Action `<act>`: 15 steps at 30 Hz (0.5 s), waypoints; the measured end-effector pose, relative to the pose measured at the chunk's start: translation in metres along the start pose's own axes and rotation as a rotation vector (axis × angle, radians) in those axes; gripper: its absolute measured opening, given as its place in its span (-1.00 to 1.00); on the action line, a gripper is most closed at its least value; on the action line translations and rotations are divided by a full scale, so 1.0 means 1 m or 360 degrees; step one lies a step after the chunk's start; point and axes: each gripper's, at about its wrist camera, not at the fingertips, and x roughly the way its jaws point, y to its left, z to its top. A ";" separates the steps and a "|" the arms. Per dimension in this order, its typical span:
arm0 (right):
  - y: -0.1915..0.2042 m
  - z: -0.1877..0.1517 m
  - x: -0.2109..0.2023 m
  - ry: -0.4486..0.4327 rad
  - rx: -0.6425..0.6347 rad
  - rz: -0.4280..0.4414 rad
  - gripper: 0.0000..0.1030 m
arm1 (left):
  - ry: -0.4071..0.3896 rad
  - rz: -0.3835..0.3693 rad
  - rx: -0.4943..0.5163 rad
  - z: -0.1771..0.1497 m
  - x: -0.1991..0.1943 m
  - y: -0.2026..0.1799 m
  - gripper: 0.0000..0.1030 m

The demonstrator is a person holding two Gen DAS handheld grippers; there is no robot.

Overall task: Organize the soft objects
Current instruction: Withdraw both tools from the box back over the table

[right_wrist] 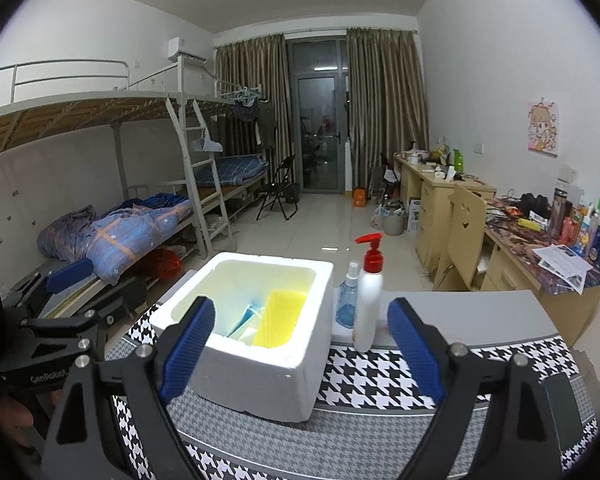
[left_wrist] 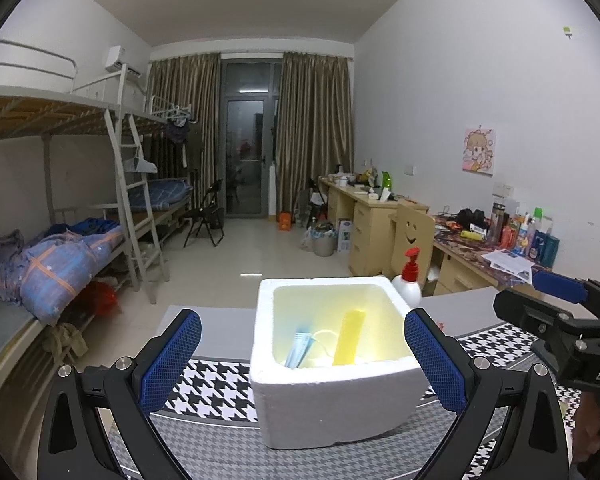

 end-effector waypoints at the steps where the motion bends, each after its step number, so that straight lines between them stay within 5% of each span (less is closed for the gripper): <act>1: -0.001 0.000 -0.003 -0.0003 0.0001 -0.0002 0.77 | -0.0003 -0.0011 0.0000 0.000 -0.002 -0.001 0.98; 15: -0.015 -0.013 -0.037 -0.0089 -0.0002 -0.0102 0.93 | -0.0041 -0.0143 0.0052 -0.002 -0.024 -0.033 0.98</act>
